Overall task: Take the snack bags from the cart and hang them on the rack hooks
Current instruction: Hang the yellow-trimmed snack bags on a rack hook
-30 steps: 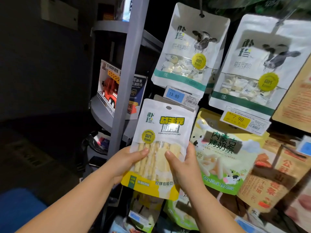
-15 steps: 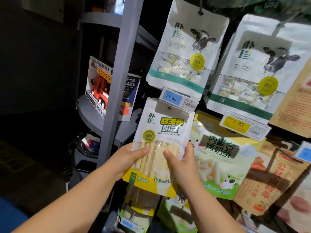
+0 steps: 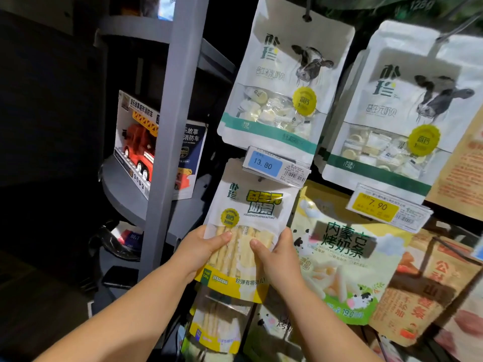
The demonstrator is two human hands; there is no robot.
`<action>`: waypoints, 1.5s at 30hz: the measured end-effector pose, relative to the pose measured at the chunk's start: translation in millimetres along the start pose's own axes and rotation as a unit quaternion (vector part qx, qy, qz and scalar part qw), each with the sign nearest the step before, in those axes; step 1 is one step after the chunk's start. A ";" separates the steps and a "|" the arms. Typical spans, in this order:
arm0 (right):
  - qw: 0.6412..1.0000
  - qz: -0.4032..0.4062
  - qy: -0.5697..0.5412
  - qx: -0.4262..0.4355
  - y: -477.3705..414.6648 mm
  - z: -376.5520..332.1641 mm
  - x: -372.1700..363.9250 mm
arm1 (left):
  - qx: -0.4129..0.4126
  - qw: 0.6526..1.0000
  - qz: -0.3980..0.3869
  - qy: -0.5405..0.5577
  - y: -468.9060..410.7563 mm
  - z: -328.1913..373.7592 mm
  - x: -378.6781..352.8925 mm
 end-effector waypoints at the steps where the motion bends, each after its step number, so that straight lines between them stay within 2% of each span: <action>1: 1.000 0.000 0.003 -0.007 -2.3 1.9 0.2 | 0.003 1.000 0.002 -0.001 -3.7 -0.3 -1.5; 9: 0.998 -0.003 0.065 -0.015 -3.2 12.7 4.8 | -0.017 0.998 0.041 -0.054 -20.4 -8.3 -5.0; 12: 0.999 -0.002 0.050 -0.018 4.6 17.4 4.3 | -0.062 0.983 0.139 -0.104 -16.9 -5.5 1.5; 16: 0.999 0.008 0.033 -0.030 16.9 21.6 8.1 | -0.156 0.945 0.243 -0.152 5.3 10.4 -1.7; 19: 0.999 0.020 0.042 -0.027 30.5 21.4 18.6 | -0.254 0.912 0.272 -0.170 30.9 24.0 -16.4; 22: 0.997 0.046 0.051 -0.026 51.1 27.8 36.2 | -0.338 0.892 0.234 -0.188 46.1 25.5 -41.7; 25: 0.993 0.087 0.062 -0.049 79.0 40.8 63.5 | -0.368 0.893 0.161 -0.204 55.9 13.4 -83.9; 29: 0.978 0.140 0.099 -0.116 133.5 71.6 113.3 | -0.308 0.931 -0.013 -0.197 60.6 -35.1 -163.8; 33: 0.947 0.197 0.148 -0.206 213.9 100.5 175.7 | -0.235 0.923 -0.167 -0.256 85.6 -102.1 -253.2; 35: 0.923 0.231 0.175 -0.252 264.0 111.7 208.5 | -0.221 0.889 -0.260 -0.307 112.9 -142.8 -301.3; 38: 0.884 0.272 0.207 -0.319 344.1 124.9 251.4 | -0.192 0.808 -0.400 -0.387 167.9 -209.6 -366.6; 41: 0.835 0.316 0.224 -0.390 430.8 136.9 291.4 | -0.154 0.706 -0.532 -0.442 237.8 -273.4 -415.4; 45: 0.774 0.363 0.224 -0.469 548.4 146.5 329.2 | -0.195 0.556 -0.629 -0.507 325.5 -338.6 -461.3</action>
Point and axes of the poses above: each hand's wrist, its own y-axis away from the middle knuckle, its own x-axis out of the back of the hand, z = x × y, the point moved 7 cm from there along -y, towards the middle knuckle, and after that the axes turned 12 degrees about x, right-handed, at the moved point
